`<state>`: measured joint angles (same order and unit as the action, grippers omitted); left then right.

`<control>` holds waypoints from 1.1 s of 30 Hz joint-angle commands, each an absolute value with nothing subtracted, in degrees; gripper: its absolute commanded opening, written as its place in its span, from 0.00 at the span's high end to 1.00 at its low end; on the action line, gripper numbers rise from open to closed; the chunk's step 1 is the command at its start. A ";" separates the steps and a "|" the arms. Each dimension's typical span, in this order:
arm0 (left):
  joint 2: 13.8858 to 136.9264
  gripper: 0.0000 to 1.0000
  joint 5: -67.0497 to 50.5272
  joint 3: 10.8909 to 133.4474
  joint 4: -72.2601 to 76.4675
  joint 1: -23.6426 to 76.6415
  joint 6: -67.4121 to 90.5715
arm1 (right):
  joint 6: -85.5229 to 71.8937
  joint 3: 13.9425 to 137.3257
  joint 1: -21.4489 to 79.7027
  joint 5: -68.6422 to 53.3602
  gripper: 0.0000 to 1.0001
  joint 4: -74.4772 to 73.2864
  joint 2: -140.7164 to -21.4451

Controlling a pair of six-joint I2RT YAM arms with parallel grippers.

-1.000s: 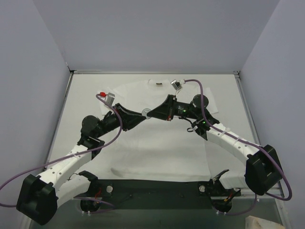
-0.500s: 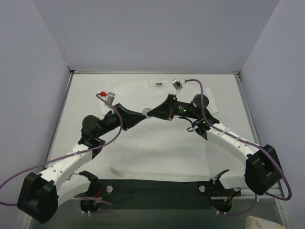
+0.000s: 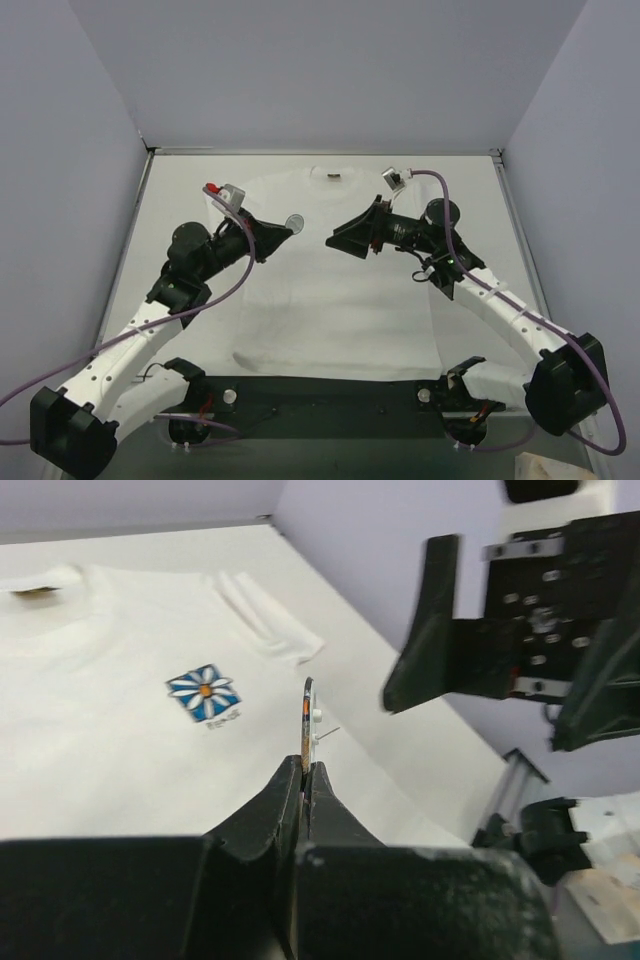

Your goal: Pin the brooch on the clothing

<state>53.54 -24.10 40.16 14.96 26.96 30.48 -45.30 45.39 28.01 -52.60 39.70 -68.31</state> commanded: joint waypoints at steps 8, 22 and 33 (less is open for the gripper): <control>54.84 1.00 -7.48 50.00 -9.04 28.12 16.53 | -35.68 46.41 24.26 -50.45 0.09 30.68 -63.02; 71.27 1.00 7.64 64.33 -18.28 32.25 10.38 | -33.22 42.54 22.50 -50.80 0.00 27.60 -60.56; 89.90 1.00 21.17 76.89 -23.90 34.01 5.19 | -33.66 37.09 19.69 -50.36 0.00 26.55 -59.76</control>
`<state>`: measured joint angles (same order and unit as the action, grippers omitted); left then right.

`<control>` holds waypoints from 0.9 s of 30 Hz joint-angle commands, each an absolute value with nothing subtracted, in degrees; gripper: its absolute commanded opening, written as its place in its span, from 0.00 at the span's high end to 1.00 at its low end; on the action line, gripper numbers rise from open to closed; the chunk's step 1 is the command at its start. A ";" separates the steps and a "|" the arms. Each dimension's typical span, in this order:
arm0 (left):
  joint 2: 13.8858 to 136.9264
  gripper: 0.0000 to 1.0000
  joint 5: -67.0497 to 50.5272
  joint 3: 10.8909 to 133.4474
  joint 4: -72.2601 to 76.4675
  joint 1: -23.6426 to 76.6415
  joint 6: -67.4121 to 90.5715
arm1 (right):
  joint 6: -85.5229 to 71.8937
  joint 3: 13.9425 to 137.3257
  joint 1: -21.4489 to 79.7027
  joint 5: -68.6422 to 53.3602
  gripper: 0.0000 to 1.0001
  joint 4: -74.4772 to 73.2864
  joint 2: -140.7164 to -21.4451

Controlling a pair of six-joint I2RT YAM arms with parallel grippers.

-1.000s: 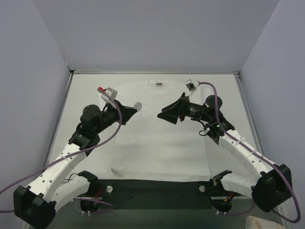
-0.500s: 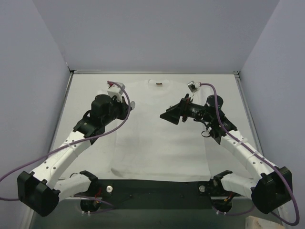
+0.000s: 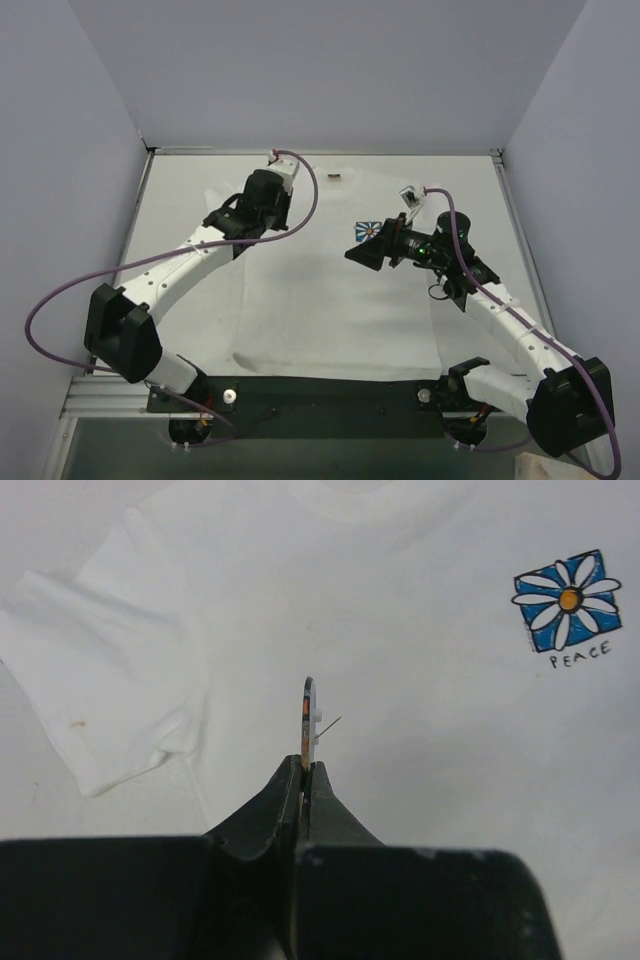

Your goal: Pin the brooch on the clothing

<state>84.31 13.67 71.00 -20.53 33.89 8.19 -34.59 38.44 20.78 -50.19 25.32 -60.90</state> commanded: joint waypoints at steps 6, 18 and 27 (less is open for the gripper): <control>101.41 1.00 27.15 84.46 -26.72 34.10 2.47 | -32.87 34.37 17.93 -49.31 0.00 25.14 -60.03; 117.15 1.00 38.14 96.67 -24.44 34.01 -6.14 | -31.12 31.90 12.84 -44.21 0.00 17.76 -62.05; 120.59 1.00 40.17 98.88 -22.07 33.93 -9.75 | -30.50 34.10 10.55 -45.88 0.00 15.38 -64.95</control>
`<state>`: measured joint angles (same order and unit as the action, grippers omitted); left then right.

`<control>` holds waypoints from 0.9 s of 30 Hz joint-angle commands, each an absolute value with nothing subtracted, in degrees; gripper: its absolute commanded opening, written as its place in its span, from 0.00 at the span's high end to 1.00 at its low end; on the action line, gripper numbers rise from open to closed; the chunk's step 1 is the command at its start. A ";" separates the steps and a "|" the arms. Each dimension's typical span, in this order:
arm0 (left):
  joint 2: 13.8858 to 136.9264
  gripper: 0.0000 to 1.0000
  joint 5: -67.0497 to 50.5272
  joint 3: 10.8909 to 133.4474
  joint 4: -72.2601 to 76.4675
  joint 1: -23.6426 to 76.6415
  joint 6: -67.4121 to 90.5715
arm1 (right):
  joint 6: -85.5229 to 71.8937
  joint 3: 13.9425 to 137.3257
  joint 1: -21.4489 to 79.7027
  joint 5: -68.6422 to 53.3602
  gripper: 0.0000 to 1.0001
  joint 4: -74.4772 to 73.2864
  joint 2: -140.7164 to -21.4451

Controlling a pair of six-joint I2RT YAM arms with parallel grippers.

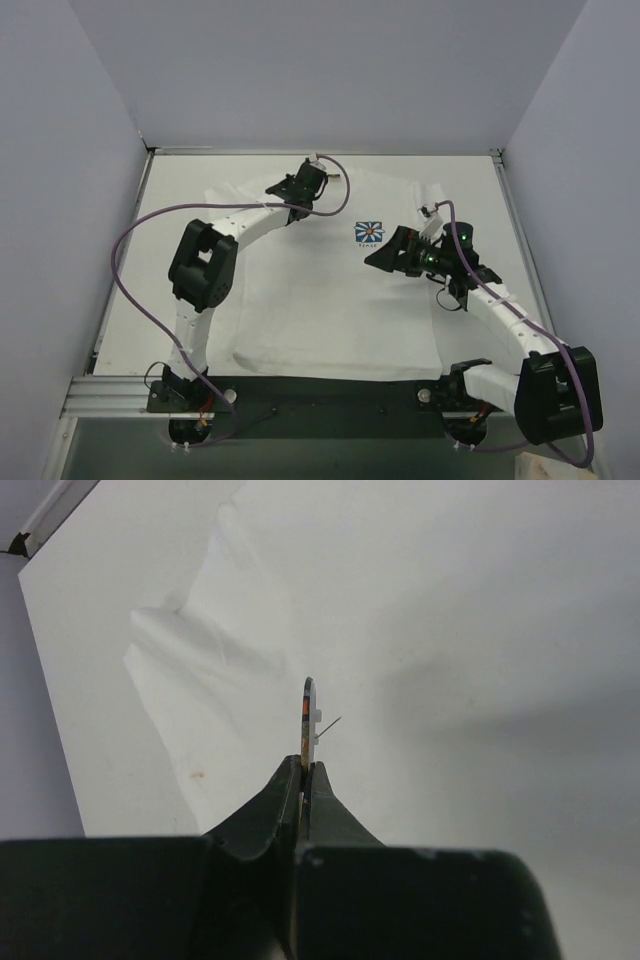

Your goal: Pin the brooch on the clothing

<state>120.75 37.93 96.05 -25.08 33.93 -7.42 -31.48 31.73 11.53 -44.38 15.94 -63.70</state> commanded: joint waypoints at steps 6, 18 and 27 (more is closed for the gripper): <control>122.25 1.00 39.90 100.37 -22.58 33.84 -10.55 | -30.59 35.33 9.41 -45.79 0.00 14.68 -67.32; 133.66 1.00 45.34 112.75 -29.96 33.49 -10.63 | -33.58 41.56 3.78 -45.54 0.01 8.71 -74.62; 142.91 1.00 52.91 123.22 -38.58 33.84 -10.37 | -31.99 43.77 3.78 -43.77 0.02 3.25 -76.29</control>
